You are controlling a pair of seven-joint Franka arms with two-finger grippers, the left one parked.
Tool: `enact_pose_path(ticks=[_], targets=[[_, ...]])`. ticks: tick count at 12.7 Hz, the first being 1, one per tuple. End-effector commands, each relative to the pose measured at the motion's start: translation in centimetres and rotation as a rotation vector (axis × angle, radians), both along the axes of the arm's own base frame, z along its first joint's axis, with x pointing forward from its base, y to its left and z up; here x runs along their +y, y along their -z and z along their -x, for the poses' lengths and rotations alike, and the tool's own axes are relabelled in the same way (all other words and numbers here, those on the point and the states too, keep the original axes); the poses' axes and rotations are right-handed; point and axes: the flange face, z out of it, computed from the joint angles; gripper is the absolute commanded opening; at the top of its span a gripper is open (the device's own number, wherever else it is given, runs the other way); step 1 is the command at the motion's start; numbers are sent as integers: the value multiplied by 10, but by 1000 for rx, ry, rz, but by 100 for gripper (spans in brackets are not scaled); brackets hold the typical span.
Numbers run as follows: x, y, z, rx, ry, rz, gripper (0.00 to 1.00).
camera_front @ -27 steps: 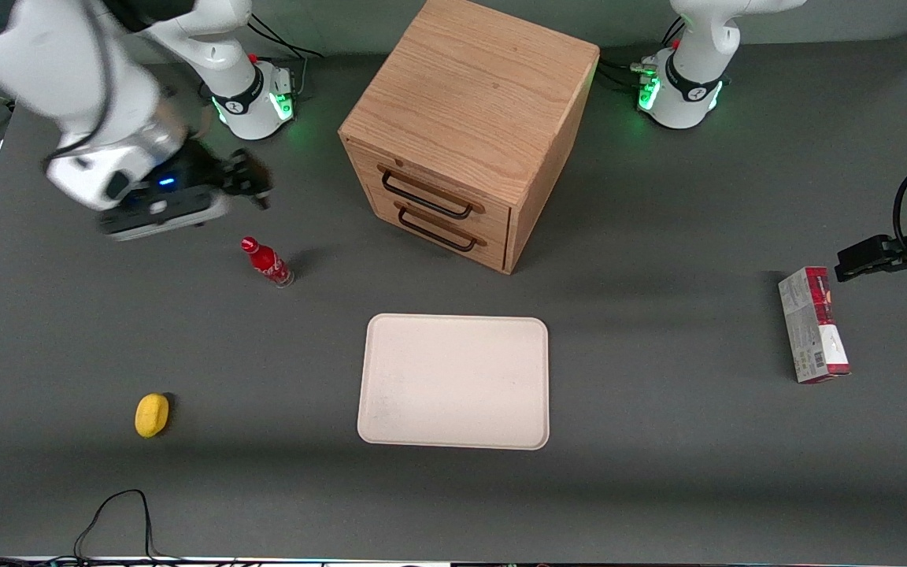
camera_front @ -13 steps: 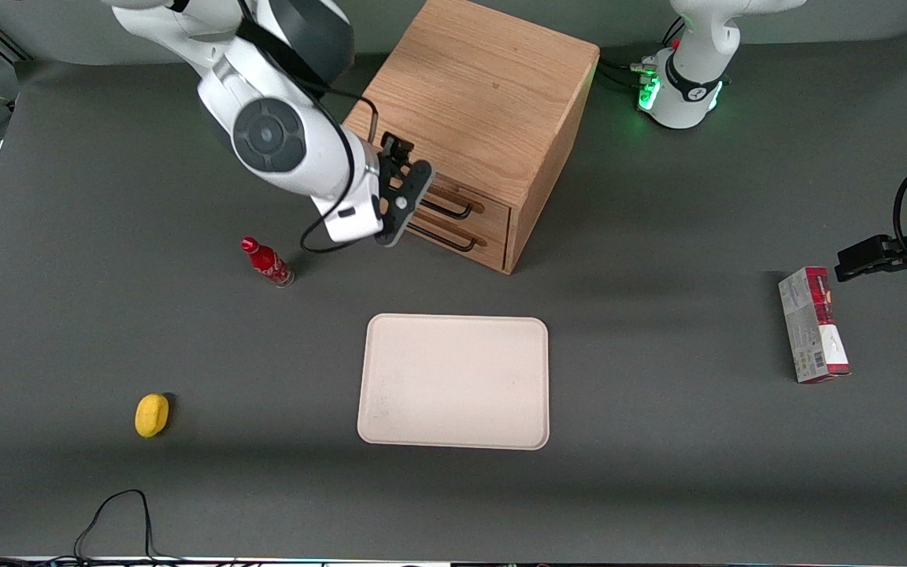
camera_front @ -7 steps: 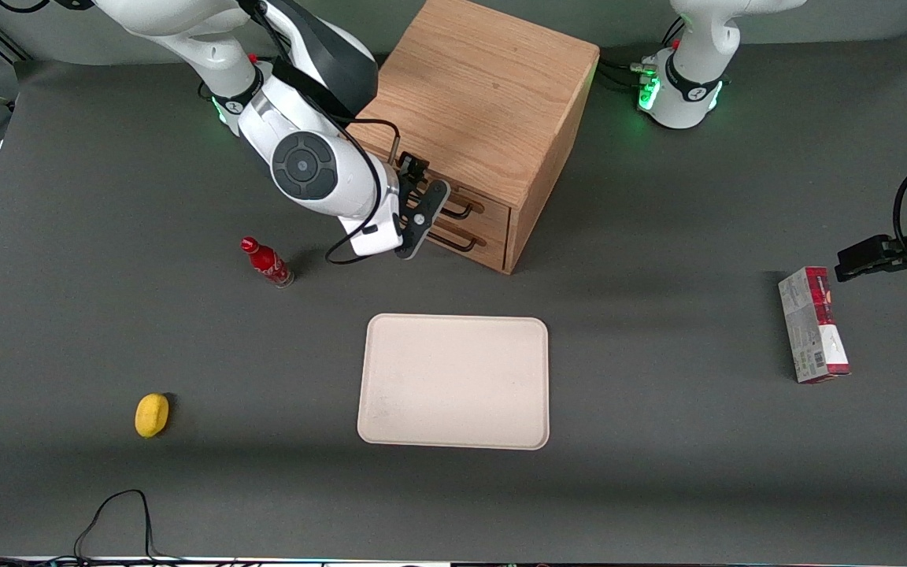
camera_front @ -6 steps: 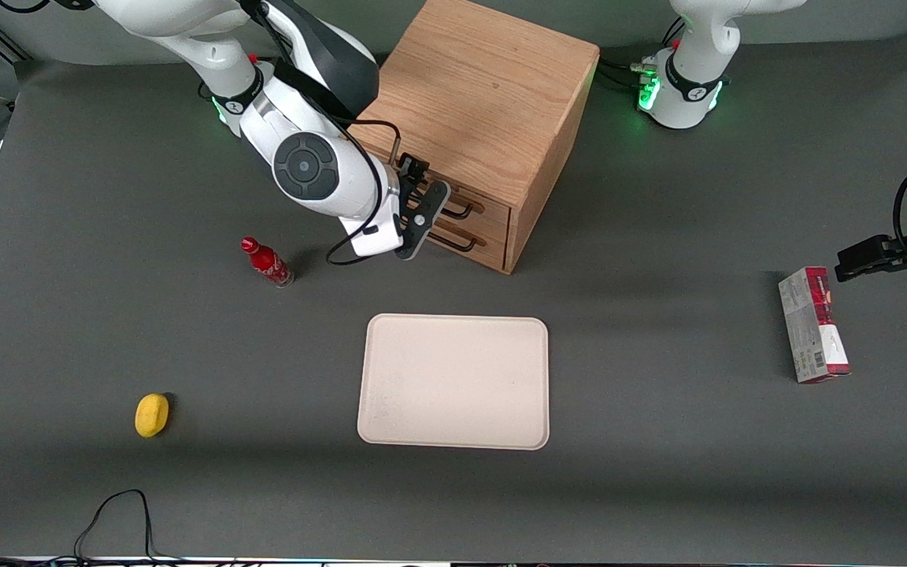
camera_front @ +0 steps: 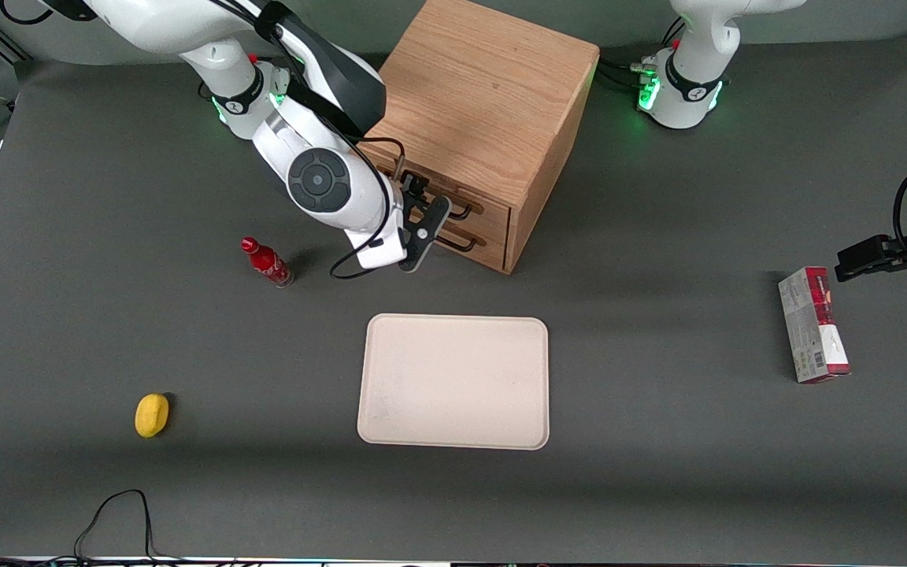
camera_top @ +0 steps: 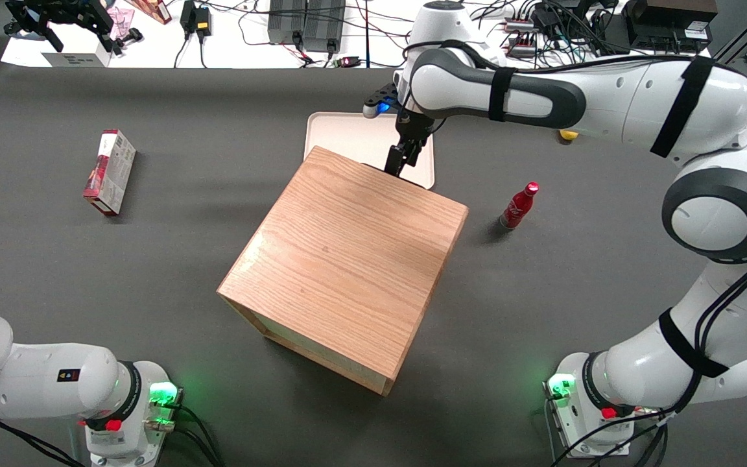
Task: Open upper drawer
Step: 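Pull the handle outward with the right gripper, sliding the drawer open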
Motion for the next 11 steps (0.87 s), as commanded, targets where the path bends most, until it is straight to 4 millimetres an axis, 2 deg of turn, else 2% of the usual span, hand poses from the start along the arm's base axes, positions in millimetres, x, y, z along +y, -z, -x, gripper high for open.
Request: enact_pose_path(ticks=[1,3,5,9,11], targets=[[-2,0,-13,-71,-43,15,100],[-13,-10,-30,-107,-79,5,100],[-38,-15,-56,-139,-78,2,100],[-98,-8,-116,-190,-110,-16,100],[-118,-6,-141,-211,-99,-26,100]])
